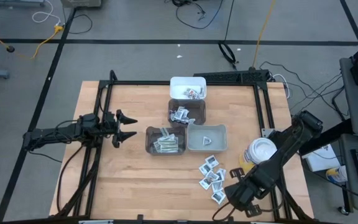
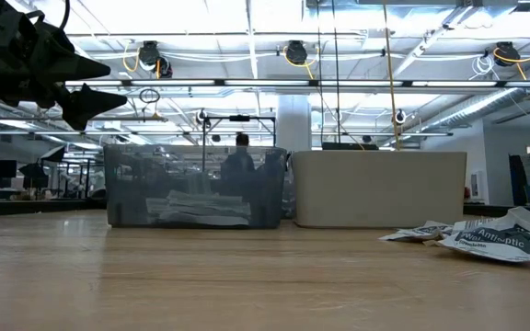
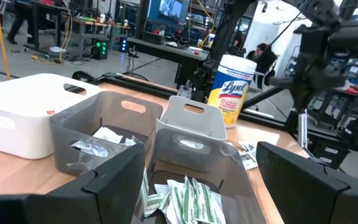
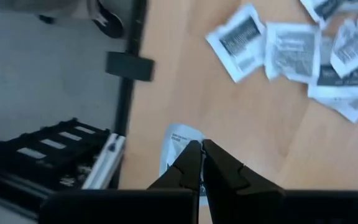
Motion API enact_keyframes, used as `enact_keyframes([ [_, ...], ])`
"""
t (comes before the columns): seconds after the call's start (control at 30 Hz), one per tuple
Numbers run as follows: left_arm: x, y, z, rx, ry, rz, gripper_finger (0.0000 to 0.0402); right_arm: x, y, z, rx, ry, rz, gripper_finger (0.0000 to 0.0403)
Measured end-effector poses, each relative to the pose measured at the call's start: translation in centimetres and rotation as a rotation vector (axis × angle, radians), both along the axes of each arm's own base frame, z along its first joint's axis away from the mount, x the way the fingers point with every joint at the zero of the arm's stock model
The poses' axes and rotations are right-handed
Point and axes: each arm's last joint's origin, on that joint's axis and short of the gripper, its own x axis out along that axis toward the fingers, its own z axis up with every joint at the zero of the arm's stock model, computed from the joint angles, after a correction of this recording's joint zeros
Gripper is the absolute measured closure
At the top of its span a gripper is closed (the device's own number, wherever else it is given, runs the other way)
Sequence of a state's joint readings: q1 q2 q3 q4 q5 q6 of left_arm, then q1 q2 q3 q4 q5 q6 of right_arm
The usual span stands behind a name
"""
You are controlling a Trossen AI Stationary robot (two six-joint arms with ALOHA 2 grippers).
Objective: Pick & Place First Aid Supplies
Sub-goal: Put the white towelette pack into the gray bin
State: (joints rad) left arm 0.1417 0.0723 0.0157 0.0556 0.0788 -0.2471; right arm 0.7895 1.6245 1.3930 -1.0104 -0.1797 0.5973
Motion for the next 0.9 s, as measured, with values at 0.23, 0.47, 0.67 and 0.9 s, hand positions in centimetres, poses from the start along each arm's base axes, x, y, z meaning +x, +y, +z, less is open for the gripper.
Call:
enact_keyframes([
  [0.23,0.0,0.0,0.0,0.000,0.000,0.000,0.0091,2.8,-3.3,0.7,-0.014,-0.014,-0.028,0.0402],
  [0.47,0.0,0.0,0.0,0.000,0.000,0.000,0.0092,6.5,-9.6,0.7,-0.039,-0.045,-0.111,0.0402],
  [0.67,0.0,0.0,0.0,0.000,0.000,0.000,0.0092,8.3,-15.6,0.7,-0.063,-0.065,-0.182,0.0403],
  [0.9,0.0,0.0,0.0,0.000,0.000,0.000,0.0092,8.8,-22.2,0.6,-0.090,-0.057,-0.282,0.0403],
])
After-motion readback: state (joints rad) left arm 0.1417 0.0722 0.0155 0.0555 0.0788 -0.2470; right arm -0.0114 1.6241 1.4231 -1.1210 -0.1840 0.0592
